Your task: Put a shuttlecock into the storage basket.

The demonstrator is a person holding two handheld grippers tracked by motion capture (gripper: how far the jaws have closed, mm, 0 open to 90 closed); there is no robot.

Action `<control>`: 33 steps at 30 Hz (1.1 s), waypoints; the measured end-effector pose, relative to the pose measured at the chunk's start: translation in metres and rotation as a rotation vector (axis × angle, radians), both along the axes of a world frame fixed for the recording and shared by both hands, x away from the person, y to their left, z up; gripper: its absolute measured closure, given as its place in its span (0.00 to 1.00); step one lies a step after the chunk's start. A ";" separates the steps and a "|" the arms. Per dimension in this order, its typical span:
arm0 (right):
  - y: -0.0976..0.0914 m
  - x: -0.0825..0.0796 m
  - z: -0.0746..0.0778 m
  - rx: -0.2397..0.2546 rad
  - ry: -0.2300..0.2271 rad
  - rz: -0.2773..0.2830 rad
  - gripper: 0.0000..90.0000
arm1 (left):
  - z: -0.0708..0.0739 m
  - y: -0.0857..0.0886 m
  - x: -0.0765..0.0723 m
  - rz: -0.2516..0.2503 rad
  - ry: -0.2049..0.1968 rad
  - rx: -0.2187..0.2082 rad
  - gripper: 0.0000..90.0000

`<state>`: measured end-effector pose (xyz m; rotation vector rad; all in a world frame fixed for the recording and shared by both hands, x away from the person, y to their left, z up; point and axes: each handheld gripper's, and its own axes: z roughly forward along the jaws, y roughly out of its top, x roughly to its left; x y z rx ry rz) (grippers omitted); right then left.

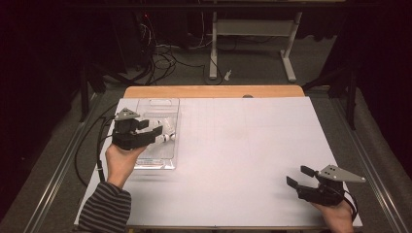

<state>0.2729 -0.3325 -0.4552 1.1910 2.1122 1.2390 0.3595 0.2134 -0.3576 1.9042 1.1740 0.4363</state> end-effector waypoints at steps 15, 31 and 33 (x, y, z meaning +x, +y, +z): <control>0.000 0.000 0.000 0.001 0.001 0.002 0.32 | -0.002 0.005 -0.011 -0.005 -0.006 -0.004 0.45; 0.000 0.000 0.000 0.002 0.001 0.000 0.32 | -0.001 0.007 -0.019 -0.013 -0.012 -0.024 0.46; 0.000 0.000 0.000 0.003 0.001 0.000 0.32 | -0.001 0.007 -0.021 -0.013 -0.012 -0.023 0.46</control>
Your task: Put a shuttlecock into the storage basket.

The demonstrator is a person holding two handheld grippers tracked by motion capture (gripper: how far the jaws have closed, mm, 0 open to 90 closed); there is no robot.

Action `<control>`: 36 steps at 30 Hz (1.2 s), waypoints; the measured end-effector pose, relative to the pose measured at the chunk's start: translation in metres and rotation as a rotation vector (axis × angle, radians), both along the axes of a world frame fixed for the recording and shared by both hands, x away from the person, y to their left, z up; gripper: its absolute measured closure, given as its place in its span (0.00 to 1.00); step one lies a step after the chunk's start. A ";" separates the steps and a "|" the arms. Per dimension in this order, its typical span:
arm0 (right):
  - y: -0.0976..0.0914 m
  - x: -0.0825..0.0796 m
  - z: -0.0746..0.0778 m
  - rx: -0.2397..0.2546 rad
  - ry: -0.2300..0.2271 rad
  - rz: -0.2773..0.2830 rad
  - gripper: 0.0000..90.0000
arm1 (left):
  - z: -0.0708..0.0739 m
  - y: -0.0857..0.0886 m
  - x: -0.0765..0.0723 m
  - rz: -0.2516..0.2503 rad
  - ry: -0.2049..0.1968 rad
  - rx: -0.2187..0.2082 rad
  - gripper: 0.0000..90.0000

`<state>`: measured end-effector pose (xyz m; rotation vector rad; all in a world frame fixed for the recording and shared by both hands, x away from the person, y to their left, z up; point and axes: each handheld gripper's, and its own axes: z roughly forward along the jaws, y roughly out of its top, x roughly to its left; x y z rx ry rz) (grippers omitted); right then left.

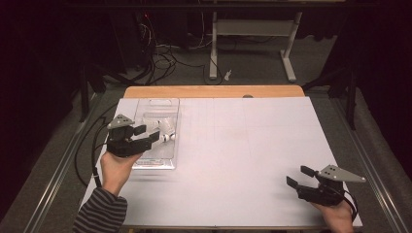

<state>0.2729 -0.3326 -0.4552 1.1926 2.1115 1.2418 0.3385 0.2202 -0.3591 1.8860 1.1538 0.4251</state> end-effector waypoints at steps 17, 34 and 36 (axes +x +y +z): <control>0.000 0.000 0.000 0.000 0.002 0.000 0.32 | -0.007 0.005 -0.013 0.008 -0.009 -0.012 0.46; 0.001 0.000 0.000 -0.001 0.001 0.003 0.32 | -0.013 0.010 -0.023 0.018 -0.012 -0.016 0.45; 0.001 0.000 0.000 -0.001 0.001 0.002 0.32 | -0.014 0.010 -0.024 0.017 -0.013 -0.018 0.45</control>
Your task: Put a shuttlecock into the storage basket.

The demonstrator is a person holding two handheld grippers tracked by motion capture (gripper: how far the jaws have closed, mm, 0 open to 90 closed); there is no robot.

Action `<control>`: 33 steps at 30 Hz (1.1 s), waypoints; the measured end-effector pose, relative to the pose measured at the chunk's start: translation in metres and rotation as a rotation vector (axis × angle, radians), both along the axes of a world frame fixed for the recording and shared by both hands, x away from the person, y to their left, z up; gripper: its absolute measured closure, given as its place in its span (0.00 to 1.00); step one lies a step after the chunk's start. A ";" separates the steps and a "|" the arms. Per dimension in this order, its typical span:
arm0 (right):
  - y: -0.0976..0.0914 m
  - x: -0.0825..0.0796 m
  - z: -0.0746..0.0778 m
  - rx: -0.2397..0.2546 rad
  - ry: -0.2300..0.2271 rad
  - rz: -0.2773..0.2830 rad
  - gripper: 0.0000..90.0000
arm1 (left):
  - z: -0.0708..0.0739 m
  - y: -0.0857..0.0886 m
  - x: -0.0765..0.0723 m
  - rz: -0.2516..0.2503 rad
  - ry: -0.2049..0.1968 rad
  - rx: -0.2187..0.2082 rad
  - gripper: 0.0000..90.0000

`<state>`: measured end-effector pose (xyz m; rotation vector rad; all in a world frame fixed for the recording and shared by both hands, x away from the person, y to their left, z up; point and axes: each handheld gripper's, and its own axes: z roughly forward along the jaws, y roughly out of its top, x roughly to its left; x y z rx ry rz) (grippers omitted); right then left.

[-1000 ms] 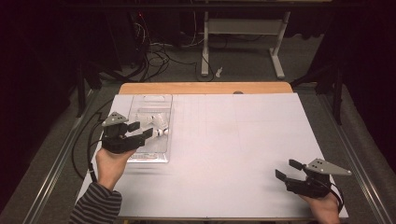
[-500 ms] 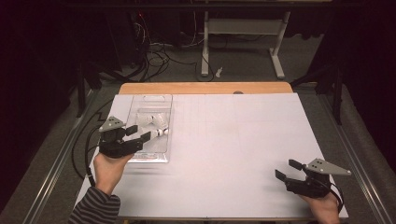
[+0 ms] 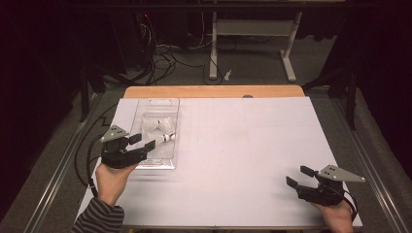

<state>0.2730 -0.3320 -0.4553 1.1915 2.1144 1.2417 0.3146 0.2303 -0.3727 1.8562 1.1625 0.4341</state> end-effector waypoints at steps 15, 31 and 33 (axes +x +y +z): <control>0.000 0.000 0.000 -0.002 -0.001 0.002 0.32 | -0.006 0.002 -0.009 0.001 -0.006 -0.010 0.45; 0.000 0.000 0.000 -0.002 -0.001 0.001 0.32 | -0.013 0.002 -0.018 0.001 -0.014 -0.022 0.44; 0.000 0.000 0.000 -0.002 -0.001 0.001 0.32 | -0.013 0.002 -0.020 0.000 -0.017 -0.022 0.44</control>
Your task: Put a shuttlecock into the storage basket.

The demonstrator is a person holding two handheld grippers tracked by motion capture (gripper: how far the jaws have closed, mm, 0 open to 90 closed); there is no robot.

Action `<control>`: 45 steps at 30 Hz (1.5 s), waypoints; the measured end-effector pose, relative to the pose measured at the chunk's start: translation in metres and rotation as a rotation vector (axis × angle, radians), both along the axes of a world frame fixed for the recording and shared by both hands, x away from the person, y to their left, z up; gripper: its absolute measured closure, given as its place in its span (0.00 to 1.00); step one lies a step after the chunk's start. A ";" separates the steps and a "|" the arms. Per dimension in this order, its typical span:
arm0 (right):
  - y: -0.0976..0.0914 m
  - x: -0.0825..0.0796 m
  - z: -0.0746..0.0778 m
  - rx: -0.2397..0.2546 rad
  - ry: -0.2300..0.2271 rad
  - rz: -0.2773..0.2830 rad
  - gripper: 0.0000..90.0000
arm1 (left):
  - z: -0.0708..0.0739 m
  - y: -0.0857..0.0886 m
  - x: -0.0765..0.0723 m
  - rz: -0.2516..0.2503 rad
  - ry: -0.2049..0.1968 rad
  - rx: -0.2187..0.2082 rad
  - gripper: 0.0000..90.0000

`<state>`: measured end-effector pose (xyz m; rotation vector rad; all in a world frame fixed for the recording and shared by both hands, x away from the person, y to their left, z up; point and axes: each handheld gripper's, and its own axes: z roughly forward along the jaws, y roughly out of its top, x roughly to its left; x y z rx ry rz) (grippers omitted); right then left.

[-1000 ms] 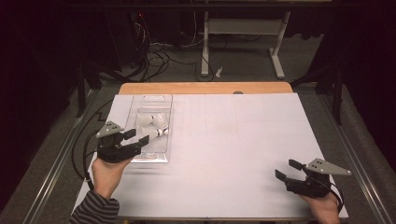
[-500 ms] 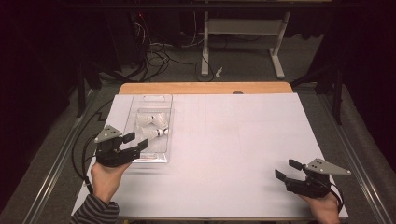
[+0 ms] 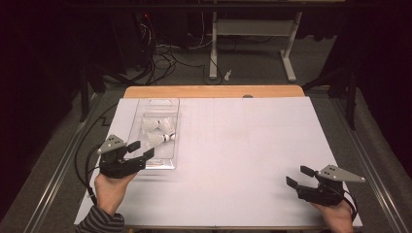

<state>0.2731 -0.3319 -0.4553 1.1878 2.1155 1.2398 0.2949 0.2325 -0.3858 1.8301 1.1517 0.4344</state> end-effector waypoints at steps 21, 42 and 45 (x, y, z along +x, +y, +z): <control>0.000 0.000 0.000 -0.003 0.003 0.000 0.32 | -0.012 -0.001 -0.010 -0.018 -0.002 -0.021 0.43; 0.000 0.000 0.000 -0.001 0.004 0.000 0.32 | -0.028 -0.003 -0.017 -0.020 0.005 -0.033 0.42; 0.001 0.000 0.000 -0.002 0.008 0.000 0.32 | -0.031 -0.003 -0.018 -0.020 0.002 -0.033 0.42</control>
